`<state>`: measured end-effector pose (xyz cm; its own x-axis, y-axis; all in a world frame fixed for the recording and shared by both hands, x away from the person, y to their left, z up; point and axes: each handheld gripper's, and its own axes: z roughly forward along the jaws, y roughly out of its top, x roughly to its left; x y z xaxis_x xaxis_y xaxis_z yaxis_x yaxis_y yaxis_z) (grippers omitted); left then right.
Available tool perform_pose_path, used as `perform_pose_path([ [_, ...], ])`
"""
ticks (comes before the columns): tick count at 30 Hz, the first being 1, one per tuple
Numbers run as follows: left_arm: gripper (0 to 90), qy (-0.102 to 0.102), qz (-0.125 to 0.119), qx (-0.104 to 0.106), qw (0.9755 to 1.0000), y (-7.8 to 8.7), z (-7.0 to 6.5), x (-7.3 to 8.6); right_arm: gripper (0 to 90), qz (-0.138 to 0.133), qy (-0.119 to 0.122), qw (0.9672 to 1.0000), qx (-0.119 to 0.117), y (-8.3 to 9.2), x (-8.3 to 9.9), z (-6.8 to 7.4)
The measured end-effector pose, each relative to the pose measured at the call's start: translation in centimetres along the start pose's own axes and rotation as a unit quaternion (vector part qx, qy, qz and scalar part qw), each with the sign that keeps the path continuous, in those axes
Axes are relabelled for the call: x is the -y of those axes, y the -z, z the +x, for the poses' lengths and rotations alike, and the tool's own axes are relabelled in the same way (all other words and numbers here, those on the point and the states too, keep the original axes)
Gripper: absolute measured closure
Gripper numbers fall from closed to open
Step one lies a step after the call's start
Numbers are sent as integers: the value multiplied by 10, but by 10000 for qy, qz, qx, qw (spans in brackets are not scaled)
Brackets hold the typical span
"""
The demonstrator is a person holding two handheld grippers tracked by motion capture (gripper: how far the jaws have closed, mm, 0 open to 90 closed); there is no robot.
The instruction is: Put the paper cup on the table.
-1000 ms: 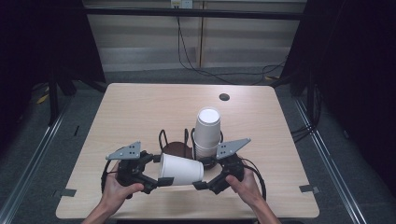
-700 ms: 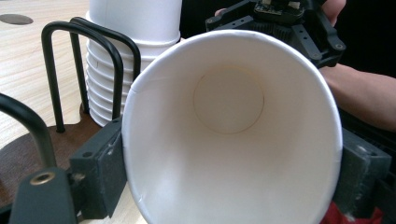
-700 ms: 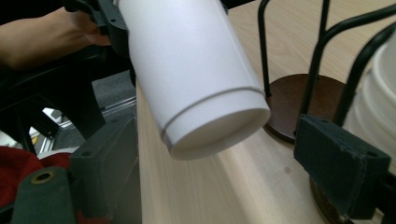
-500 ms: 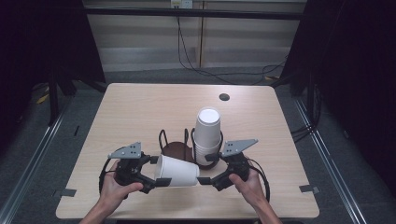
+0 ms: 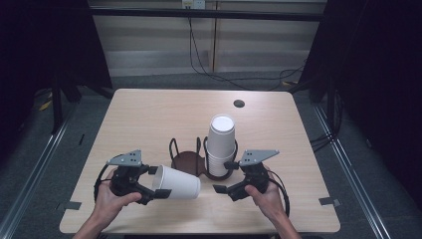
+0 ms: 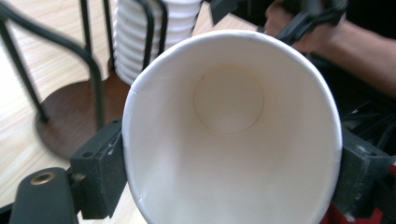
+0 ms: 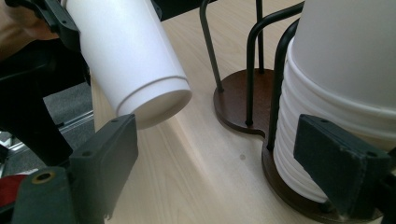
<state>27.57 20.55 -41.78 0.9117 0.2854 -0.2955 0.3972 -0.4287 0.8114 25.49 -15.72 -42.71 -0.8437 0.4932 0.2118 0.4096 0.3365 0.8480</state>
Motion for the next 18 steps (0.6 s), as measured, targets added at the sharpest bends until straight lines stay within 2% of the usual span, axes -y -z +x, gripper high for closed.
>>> perform_pose_path([
  [4,146,87,51,-143,9998,9,3,2,142,-61,-19,10000,37,1,-1,1],
  [7,145,46,180,-302,9994,16,5,3,142,-66,-62,9999,82,1,0,0],
  [11,146,19,398,-499,9980,25,10,4,141,-57,-133,9999,91,2,4,-1],
  [15,146,74,498,-670,9965,33,17,1,142,62,-110,9998,143,4,6,-1],
  [17,146,143,480,-678,9964,34,20,-1,142,26,-84,9998,194,8,8,-1],
  [18,146,113,541,-709,9960,35,22,-3,142,-13,-111,9997,196,9,9,-1],
])
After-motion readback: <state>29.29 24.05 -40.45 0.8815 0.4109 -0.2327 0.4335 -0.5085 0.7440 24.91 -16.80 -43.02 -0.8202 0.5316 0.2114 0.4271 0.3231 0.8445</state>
